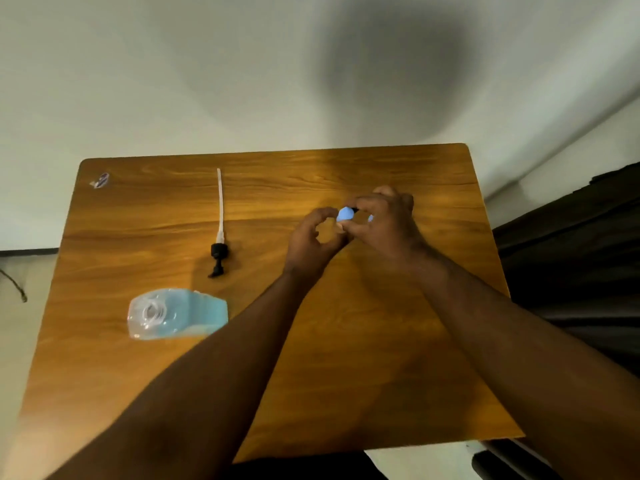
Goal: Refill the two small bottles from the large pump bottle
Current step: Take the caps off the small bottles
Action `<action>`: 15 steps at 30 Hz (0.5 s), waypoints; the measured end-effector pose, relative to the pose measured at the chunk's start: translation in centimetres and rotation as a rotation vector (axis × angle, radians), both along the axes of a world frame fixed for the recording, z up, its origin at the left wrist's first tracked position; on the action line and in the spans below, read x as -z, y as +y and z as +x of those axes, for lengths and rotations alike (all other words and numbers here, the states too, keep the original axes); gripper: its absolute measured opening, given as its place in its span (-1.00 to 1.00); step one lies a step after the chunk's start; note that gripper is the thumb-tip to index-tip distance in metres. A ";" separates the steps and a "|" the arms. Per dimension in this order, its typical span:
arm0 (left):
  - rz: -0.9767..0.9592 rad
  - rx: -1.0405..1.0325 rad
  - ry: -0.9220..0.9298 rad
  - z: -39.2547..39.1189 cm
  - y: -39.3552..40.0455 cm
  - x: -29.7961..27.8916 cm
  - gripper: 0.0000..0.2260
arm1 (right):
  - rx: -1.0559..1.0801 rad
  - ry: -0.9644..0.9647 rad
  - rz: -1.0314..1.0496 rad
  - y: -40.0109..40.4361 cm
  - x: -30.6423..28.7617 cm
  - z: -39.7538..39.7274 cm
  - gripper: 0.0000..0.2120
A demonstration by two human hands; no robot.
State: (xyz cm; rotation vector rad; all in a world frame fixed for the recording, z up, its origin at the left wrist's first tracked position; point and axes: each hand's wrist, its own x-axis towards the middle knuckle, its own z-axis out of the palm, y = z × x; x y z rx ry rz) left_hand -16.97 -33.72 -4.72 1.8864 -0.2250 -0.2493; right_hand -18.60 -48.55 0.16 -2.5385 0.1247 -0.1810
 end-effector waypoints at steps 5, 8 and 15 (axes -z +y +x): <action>0.018 -0.072 -0.077 -8.4 4.1 -3.7 -0.71 | -0.054 0.161 0.068 4.4 -5.6 -6.2 -0.81; 0.069 -0.107 -0.142 -12.5 6.0 -4.8 -0.74 | -0.096 0.268 0.098 6.8 -7.5 -9.4 -0.73; 0.073 -0.055 -0.086 -16.1 8.9 -6.0 -0.76 | -0.272 0.323 -0.172 9.6 -9.8 -12.2 -0.79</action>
